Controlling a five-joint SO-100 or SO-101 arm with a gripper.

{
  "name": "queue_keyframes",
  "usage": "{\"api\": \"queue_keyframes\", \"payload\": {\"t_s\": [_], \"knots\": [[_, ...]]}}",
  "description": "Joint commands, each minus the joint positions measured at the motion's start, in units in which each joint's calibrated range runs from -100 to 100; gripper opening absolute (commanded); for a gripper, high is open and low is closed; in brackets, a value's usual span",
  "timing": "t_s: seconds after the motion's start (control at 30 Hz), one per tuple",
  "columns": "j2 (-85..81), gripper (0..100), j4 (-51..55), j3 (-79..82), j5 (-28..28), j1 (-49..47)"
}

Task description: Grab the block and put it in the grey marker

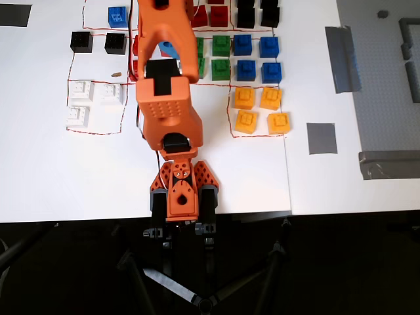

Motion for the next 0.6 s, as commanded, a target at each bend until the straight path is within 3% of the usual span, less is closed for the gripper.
{"api": "queue_keyframes", "payload": {"t_s": [0.0,0.57], "knots": [[-5.92,0,-0.71,0.95,-0.05,-0.15],[-6.61,0,0.1,0.77,-0.88,-1.48]]}}
